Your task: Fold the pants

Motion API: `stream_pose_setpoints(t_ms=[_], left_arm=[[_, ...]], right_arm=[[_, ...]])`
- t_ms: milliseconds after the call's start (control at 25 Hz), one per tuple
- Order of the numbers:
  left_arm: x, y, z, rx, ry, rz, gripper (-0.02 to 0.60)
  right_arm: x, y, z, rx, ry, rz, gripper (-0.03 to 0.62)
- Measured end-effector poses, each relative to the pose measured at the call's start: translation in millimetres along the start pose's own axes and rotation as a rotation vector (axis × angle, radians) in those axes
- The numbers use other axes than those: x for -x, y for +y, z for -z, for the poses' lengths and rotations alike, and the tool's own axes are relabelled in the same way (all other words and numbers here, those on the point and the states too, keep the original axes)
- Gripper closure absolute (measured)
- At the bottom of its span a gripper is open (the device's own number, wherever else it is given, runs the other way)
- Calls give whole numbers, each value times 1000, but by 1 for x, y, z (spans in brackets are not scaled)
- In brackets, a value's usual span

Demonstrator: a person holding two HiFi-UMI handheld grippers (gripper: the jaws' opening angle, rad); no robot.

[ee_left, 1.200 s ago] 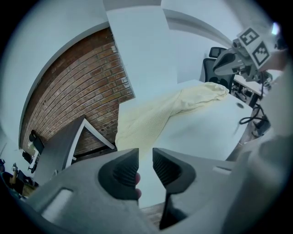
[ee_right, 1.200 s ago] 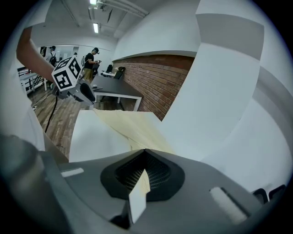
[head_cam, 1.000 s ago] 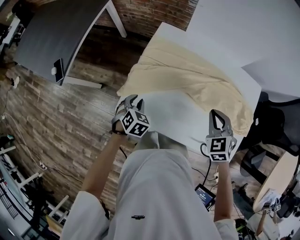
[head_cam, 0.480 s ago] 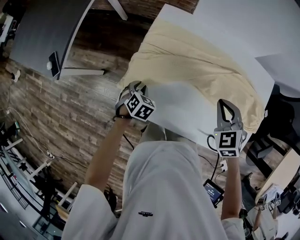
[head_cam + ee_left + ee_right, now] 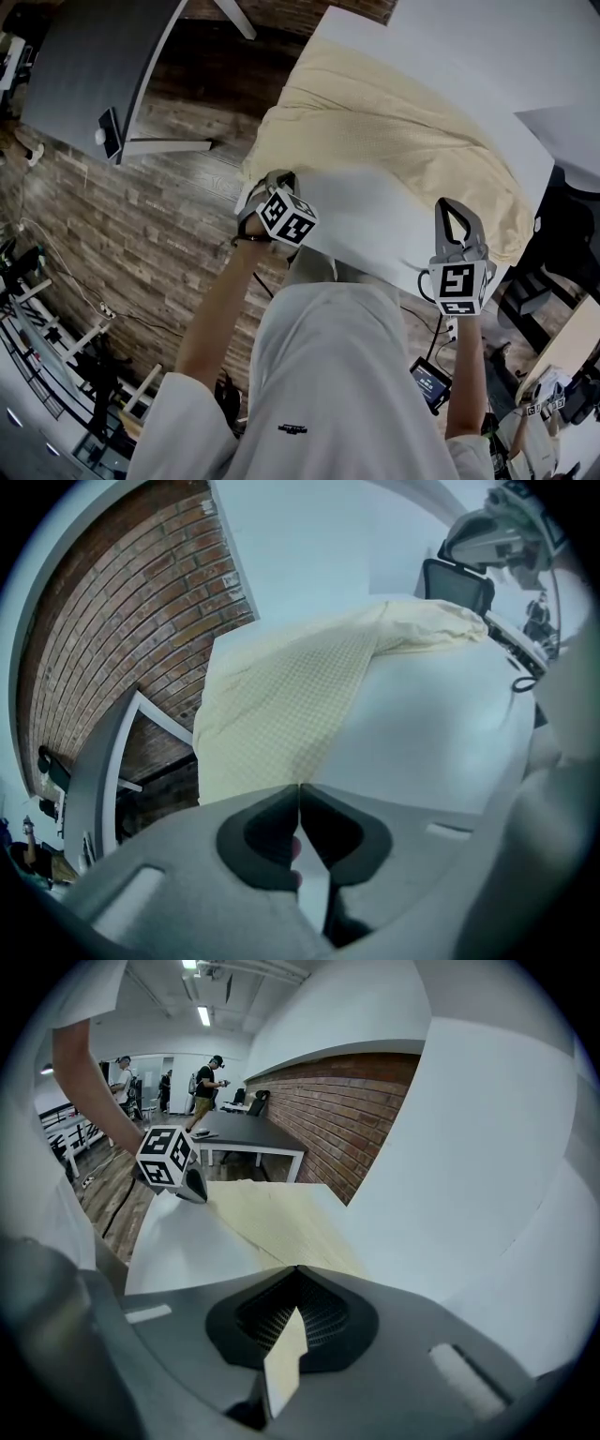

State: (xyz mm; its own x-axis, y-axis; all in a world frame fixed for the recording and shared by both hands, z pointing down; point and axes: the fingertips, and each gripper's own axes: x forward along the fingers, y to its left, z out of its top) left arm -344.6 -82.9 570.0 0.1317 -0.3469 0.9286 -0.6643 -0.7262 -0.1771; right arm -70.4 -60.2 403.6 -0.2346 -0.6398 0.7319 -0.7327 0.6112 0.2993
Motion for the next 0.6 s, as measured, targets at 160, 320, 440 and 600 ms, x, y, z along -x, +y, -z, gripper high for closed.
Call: stream_pose_setpoints(t_ms=[160,320,440,600], left_arm=[[2,0,1,13,7,-5,574],[15,6,-2,38,-20,-20,575],[31,16,-8,46,-50,-49,574],[51,35,-21,65,-89,-86,574]], right_arm=[[3,4,1,-2,0,-3,588],[8,6,4,-4,-8,7,588],[12,5,4,-5,0,24,588],[17,1,2,-7,1,52,588]])
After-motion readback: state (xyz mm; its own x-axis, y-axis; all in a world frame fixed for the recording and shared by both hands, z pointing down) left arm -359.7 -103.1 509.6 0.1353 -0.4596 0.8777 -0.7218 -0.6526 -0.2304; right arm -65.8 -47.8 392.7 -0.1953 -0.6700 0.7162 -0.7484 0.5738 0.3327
